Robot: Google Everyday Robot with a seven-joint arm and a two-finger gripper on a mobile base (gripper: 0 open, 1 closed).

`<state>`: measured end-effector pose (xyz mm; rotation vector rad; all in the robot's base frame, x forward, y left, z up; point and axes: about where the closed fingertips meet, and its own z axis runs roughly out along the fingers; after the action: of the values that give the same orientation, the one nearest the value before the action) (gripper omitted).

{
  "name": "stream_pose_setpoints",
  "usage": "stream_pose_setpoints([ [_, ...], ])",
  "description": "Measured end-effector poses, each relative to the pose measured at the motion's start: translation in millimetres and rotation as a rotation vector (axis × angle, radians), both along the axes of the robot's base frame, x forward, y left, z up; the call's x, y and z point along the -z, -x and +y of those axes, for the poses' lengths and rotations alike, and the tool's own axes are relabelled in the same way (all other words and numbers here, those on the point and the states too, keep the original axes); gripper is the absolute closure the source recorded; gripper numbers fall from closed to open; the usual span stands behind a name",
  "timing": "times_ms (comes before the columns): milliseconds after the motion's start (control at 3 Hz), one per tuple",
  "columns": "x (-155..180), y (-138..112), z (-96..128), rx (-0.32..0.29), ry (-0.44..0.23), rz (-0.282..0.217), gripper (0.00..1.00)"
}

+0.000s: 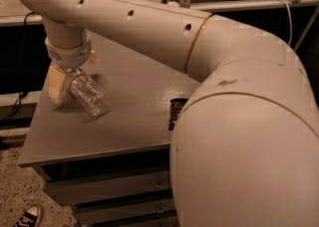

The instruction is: Place water bottle upright

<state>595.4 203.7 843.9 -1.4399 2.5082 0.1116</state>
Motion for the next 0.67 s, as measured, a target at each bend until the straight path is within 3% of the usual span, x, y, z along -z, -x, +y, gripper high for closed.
stream_pose_setpoints([
  [667, -17.4, -22.2, 9.4, 0.056, 0.016, -0.02, 0.63],
])
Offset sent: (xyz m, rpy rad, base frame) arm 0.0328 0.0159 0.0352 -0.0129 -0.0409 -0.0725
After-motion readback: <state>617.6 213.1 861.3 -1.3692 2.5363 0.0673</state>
